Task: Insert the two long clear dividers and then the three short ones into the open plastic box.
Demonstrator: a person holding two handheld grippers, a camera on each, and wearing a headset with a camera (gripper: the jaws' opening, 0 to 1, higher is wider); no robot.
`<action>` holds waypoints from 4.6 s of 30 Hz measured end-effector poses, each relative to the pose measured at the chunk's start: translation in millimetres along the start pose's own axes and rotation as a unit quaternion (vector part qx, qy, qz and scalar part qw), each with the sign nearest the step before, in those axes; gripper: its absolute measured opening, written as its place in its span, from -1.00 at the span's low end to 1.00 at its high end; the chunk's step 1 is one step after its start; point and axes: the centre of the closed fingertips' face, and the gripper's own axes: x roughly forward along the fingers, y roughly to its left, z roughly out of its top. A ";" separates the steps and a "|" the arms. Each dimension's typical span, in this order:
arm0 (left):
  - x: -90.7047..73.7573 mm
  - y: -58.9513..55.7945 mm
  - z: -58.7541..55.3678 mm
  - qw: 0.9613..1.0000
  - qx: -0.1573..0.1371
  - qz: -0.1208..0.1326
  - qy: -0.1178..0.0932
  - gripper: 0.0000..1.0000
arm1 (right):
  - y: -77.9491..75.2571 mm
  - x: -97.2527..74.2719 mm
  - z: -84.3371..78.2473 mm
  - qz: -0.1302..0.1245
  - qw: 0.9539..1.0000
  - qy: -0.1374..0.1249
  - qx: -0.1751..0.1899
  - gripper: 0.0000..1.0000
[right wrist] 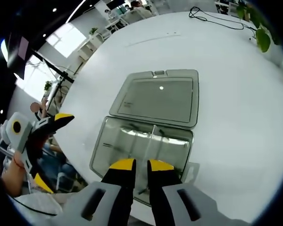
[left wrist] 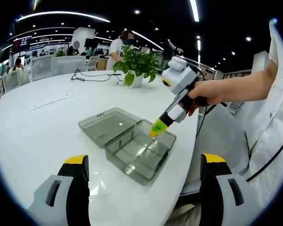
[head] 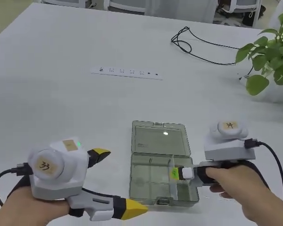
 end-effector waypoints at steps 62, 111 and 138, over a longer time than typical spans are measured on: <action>-18.0 70.6 -96.9 0.957 -0.079 0.167 0.224 0.35 | -27.8 -99.4 -17.1 0.097 0.931 -0.143 -0.321 0.53; -20.9 83.8 -109.8 0.939 -0.081 0.193 0.273 -0.37 | -25.0 -103.4 -32.9 0.088 0.927 -0.149 -0.332 0.57; -21.5 69.0 -96.9 0.951 -0.198 0.175 0.160 -0.39 | -20.0 -106.0 -30.6 0.080 0.929 -0.144 -0.331 0.57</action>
